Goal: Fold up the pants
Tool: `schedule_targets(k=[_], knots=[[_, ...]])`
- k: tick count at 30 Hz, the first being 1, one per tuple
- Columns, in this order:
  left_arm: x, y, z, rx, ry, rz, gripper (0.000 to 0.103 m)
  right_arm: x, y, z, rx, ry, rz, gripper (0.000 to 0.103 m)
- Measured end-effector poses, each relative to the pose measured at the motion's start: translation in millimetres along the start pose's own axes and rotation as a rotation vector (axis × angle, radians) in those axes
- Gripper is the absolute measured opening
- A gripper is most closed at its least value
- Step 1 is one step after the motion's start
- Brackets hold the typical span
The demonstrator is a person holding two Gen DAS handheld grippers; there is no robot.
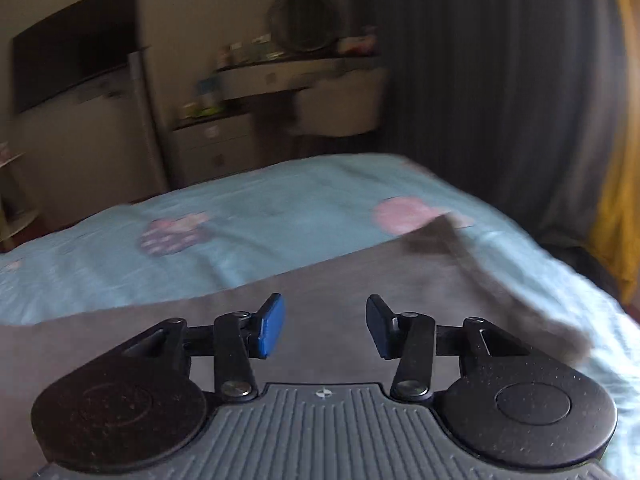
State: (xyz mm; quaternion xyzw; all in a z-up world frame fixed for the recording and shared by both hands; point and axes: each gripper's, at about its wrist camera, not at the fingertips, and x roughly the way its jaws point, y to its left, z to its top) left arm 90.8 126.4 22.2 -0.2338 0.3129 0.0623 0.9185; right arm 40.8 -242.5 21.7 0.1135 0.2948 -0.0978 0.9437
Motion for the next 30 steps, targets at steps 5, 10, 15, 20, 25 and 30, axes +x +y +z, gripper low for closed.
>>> schedule_targets(k=[5,10,15,20,25,30], knots=[[45.7,-2.1,-16.5,0.035,0.019,0.064,0.08,41.1,91.0,-18.0,-0.213,0.134,0.19,0.046],[63.3,-18.8,-26.1,0.17,-0.04,0.113,0.081,74.8,146.2,-27.9,-0.327,0.18,0.213,0.048],[91.8,-15.6,-38.5,0.196,-0.056,0.159,0.086,109.0,187.7,-33.4,-0.416,0.146,0.155,0.082],[90.1,-14.8,-47.5,0.314,-0.081,0.214,0.097,121.5,179.7,-30.0,-0.411,0.147,0.196,0.091],[67.4,-13.0,-48.4,0.245,-0.079,0.21,0.095,91.3,119.8,-17.5,-0.214,0.207,0.258,0.089],[38.1,-23.9,-53.6,0.129,-0.064,-0.009,0.095,53.5,-7.3,-12.7,0.177,0.244,0.184,0.087]])
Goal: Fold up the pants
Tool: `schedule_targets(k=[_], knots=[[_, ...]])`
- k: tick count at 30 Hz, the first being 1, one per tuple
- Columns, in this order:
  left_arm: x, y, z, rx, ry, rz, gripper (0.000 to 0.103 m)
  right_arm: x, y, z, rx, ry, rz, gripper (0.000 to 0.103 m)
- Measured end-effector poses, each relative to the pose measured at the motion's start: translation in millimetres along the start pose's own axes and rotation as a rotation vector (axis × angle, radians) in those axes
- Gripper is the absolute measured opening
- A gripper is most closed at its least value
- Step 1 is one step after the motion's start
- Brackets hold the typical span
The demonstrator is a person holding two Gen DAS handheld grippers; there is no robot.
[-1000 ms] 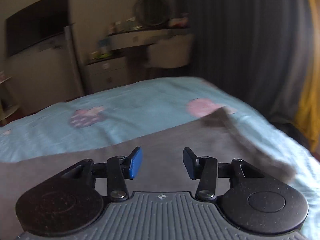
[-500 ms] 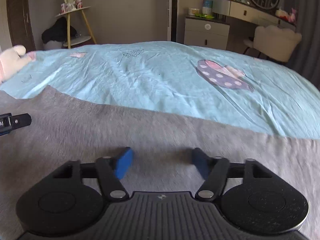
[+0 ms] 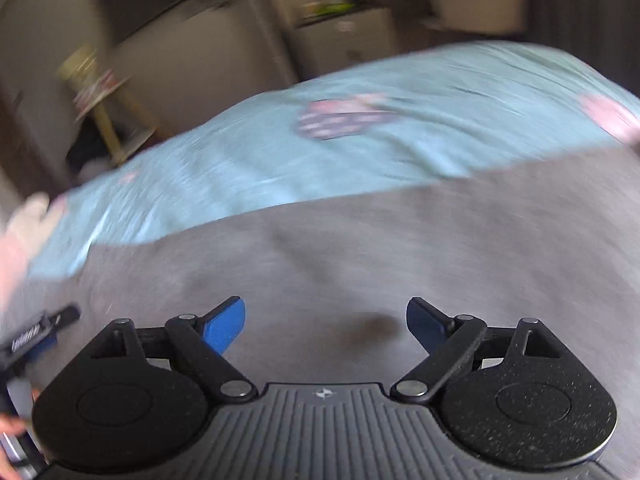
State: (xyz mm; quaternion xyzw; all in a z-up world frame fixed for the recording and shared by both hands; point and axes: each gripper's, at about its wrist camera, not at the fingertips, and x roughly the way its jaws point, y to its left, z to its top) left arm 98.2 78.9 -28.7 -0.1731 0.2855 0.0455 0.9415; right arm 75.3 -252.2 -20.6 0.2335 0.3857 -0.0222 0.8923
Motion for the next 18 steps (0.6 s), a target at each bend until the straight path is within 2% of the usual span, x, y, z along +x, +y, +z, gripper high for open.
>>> schedule_targets(k=[1,3,6,8,9,12,15,18], knots=[[-4.1,-4.0,-2.0,-0.017,0.012,-0.038,0.095,-12.5,-27.5,2.3,0.09,-0.011,-0.02,0.085],[-11.2,-15.8,-9.9,-0.013,0.032,-0.082,0.095,-37.3,-76.5,2.7,0.215,-0.049,-0.057,0.068],[-18.7,-34.4,-24.5,0.041,0.067,-0.079,0.095,-81.2,-139.5,-7.9,0.323,-0.115,-0.172,0.052],[-20.7,-42.0,-31.8,0.062,0.091,-0.09,0.095,-111.7,-171.3,-23.2,0.392,-0.178,-0.228,0.052],[-20.1,-44.9,-33.7,0.073,0.102,-0.097,0.095,-123.8,-184.7,-30.3,0.428,-0.2,-0.252,0.048],[-17.9,-51.3,-38.0,0.098,0.117,-0.098,0.095,-142.6,-216.8,-45.9,0.528,-0.221,-0.296,0.045],[-13.2,-49.6,-42.0,0.082,0.164,-0.097,0.095,-141.4,-236.7,-52.4,0.607,-0.255,-0.239,0.045],[-19.2,-48.6,-45.1,0.064,0.168,-0.089,0.095,-128.2,-248.7,-48.7,0.652,-0.269,-0.203,0.045]])
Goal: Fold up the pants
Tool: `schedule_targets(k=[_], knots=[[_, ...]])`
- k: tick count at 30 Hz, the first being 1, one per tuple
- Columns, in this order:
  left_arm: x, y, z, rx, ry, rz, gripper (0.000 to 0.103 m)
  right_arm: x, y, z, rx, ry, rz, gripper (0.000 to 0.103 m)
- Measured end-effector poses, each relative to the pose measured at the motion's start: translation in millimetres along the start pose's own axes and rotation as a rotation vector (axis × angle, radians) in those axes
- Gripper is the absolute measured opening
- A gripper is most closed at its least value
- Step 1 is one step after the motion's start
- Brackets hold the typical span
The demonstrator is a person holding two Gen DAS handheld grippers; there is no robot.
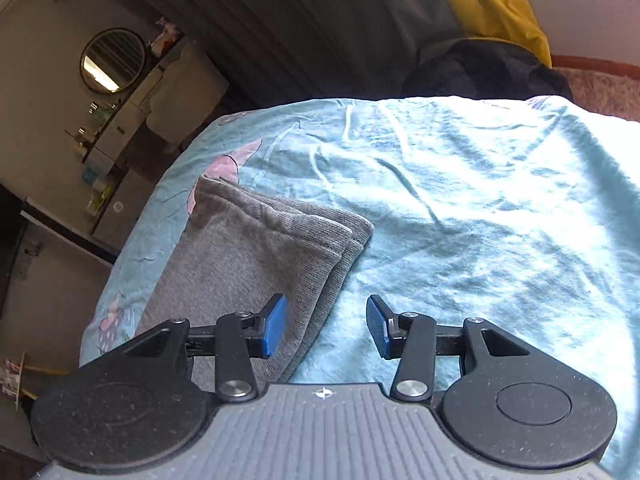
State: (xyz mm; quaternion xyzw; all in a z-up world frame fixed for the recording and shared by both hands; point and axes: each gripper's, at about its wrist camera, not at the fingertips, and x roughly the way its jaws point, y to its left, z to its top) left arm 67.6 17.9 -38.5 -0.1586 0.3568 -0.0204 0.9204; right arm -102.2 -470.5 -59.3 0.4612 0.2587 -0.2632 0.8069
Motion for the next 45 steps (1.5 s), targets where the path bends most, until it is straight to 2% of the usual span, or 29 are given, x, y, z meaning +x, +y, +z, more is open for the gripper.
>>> schedule_targets(k=[4,7,8,9,11,14,15,20,24,26,31,35,40,45], knots=[[-8.1,-0.2,-4.8,-0.032,0.006,0.008,0.095,23.8,-1.6,8.0,0.081,-0.023,0.003,0.045],[-9.1,-4.1,-7.0,-0.017,0.011,0.001,0.095,34.3,-2.5,15.2,0.128,-0.029,0.016,0.045],[-8.3,-5.7,-7.6,-0.003,0.01,-0.002,0.095,36.7,-0.8,17.0,0.129,-0.026,0.029,0.042],[-6.6,-8.1,-8.7,0.014,0.009,-0.002,0.095,38.6,1.4,18.2,0.12,-0.02,0.042,0.031],[-2.1,-11.4,-10.9,0.038,0.014,0.013,0.095,41.0,6.5,18.2,0.085,0.002,0.062,0.016],[-0.8,-16.2,-12.4,0.072,0.004,-0.002,0.095,40.8,9.4,17.6,0.044,-0.004,0.064,0.015],[0.0,-16.8,-12.7,0.077,0.004,-0.009,0.095,42.7,8.7,17.9,0.045,0.001,0.058,0.018],[4.6,-20.7,-15.9,0.117,0.011,0.009,0.096,49.5,2.9,20.8,0.088,0.02,0.067,0.021],[7.8,-24.9,-18.2,0.161,0.025,0.027,0.097,52.6,8.6,22.7,0.076,0.028,0.046,0.021],[8.8,-26.2,-19.1,0.176,0.026,0.032,0.097,51.8,11.9,23.3,0.052,0.024,0.032,0.016],[8.3,-27.4,-19.4,0.185,0.027,0.035,0.097,43.0,35.2,25.0,-0.062,-0.013,0.008,0.011],[7.1,-25.4,-18.9,0.167,0.026,0.025,0.097,20.3,84.5,25.4,-0.262,-0.071,0.031,0.01],[7.2,-25.0,-18.4,0.162,0.025,0.025,0.097,-8.5,170.3,2.5,-0.548,-0.098,0.186,0.01],[4.5,-21.3,-16.8,0.13,0.022,0.008,0.097,-19.9,239.9,-66.2,-0.841,-0.034,0.341,0.01]])
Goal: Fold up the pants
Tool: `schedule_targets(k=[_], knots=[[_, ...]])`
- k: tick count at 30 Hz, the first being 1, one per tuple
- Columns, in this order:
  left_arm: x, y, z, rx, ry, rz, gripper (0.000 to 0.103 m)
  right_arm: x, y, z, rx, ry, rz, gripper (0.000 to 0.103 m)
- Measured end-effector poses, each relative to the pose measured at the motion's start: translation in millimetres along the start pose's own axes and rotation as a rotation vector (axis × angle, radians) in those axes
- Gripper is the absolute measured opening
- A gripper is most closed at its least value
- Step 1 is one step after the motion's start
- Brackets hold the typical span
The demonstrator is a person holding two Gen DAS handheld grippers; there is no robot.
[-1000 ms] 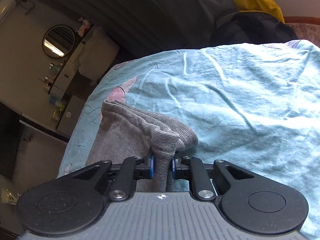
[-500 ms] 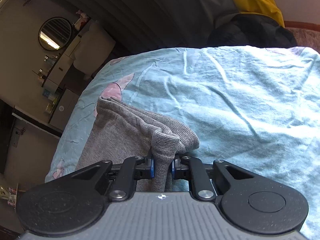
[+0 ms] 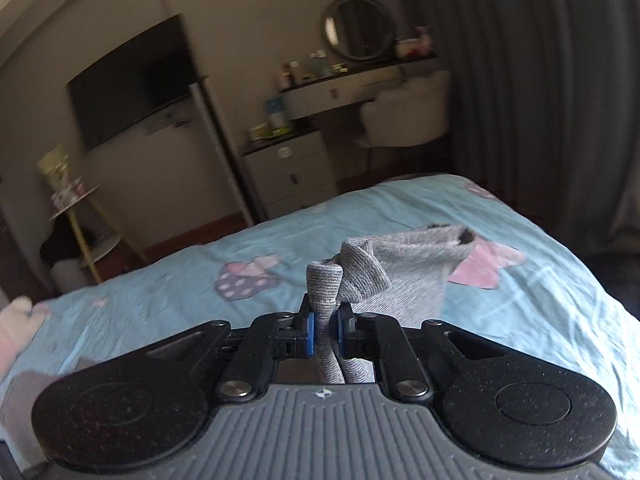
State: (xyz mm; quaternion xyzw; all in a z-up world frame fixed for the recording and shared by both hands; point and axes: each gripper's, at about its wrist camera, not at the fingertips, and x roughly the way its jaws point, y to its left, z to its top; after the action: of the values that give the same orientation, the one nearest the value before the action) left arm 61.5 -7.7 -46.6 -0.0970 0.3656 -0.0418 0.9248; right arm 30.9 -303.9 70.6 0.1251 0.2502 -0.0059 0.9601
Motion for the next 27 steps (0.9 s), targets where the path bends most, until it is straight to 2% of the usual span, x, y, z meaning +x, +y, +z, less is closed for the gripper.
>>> schedule_targets(k=[5,8,10,11,15,19,23,25,27], knots=[[-2.2,6.0,2.0,-0.043,-0.002,-0.018,0.097,24.4,87.4,-48.7,-0.222,0.128,0.18,0.01],[-2.9,6.9,2.3,-0.048,-0.002,-0.024,0.097,49.2,112.4,-86.9,-0.237,0.285,0.226,0.011],[-3.7,9.2,2.6,-0.06,-0.003,-0.03,0.097,59.4,121.4,-107.8,-0.256,0.375,0.204,0.015],[-4.0,10.4,3.0,-0.069,-0.003,-0.035,0.097,59.2,121.4,-114.4,-0.247,0.401,0.201,0.016],[-2.4,14.3,5.7,-0.093,-0.003,-0.05,0.097,55.0,102.2,-99.9,-0.114,0.424,0.231,0.018],[0.8,14.7,7.6,-0.095,-0.005,-0.054,0.097,46.8,100.6,-106.6,-0.151,0.426,0.226,0.016],[-0.3,14.5,7.2,-0.092,-0.004,-0.055,0.097,68.7,101.9,-113.9,-0.102,0.519,0.205,0.018],[-4.0,15.1,7.9,-0.101,-0.003,-0.059,0.097,69.0,94.2,-109.7,-0.026,0.526,0.247,0.025],[-7.9,17.1,9.7,-0.108,-0.014,-0.056,0.097,62.6,77.7,-102.3,0.092,0.488,0.324,0.037]])
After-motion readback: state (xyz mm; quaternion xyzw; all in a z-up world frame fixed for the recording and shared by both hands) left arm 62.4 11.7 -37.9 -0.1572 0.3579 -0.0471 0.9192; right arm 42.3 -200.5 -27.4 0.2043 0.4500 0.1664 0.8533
